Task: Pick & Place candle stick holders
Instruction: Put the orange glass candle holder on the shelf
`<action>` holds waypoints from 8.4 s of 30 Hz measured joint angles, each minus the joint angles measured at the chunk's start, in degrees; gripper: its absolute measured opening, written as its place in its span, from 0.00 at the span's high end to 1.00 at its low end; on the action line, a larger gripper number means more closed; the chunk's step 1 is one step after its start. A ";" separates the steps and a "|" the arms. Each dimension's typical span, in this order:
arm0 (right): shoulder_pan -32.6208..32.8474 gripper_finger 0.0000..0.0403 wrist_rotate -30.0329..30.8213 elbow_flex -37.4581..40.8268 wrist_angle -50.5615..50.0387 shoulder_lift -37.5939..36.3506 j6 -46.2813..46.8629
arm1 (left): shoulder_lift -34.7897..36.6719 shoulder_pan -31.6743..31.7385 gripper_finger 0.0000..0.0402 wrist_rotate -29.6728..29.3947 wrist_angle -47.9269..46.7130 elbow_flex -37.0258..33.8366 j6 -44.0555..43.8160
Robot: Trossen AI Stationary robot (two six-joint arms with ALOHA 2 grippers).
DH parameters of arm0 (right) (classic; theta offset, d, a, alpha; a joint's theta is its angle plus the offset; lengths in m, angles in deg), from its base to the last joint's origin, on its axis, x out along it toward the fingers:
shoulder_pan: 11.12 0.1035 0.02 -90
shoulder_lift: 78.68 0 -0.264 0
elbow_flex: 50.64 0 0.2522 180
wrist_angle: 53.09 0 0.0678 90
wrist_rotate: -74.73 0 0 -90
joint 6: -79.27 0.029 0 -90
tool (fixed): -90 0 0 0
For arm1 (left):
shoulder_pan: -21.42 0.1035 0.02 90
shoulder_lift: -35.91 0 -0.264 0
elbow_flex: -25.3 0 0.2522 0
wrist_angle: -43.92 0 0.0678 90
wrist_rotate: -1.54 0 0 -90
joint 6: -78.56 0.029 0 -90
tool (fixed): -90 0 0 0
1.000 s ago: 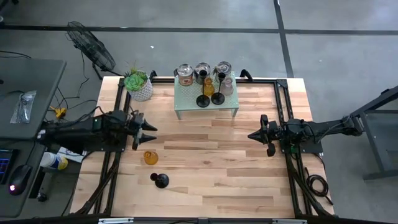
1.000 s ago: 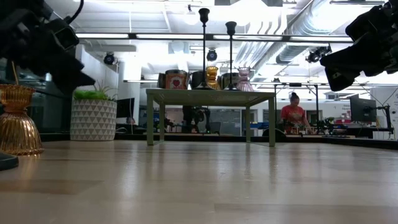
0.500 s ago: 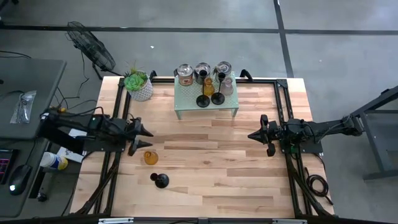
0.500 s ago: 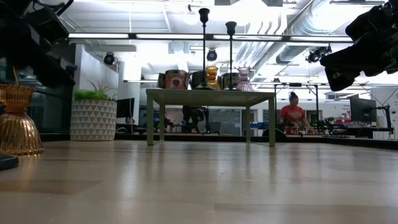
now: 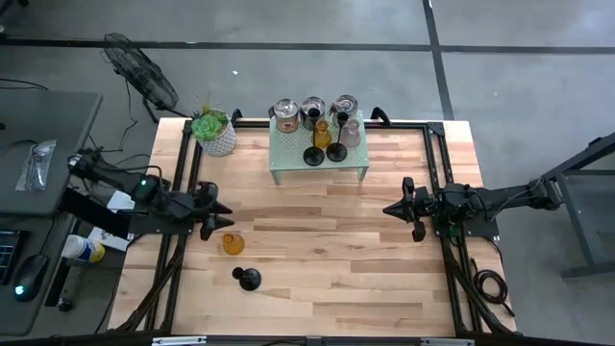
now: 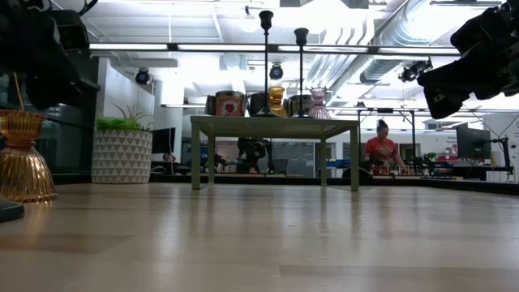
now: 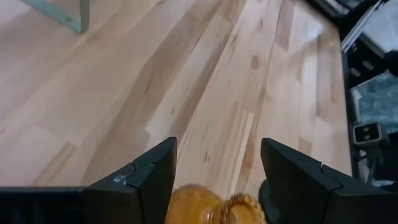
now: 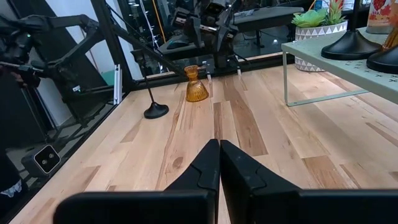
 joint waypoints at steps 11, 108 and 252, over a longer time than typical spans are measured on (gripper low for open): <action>0.00 0.99 0.01 -0.01 -0.01 0.00 0.00 | -8.58 -19.81 0.43 -16.14 -1.26 2.84 -14.02; -0.01 0.99 0.02 0.01 -0.03 0.00 0.00 | -47.16 -39.16 0.12 -31.90 -6.36 6.97 -46.08; 0.00 0.99 0.02 -0.01 -0.03 0.36 0.00 | -61.87 32.37 0.63 -29.28 36.07 38.20 37.56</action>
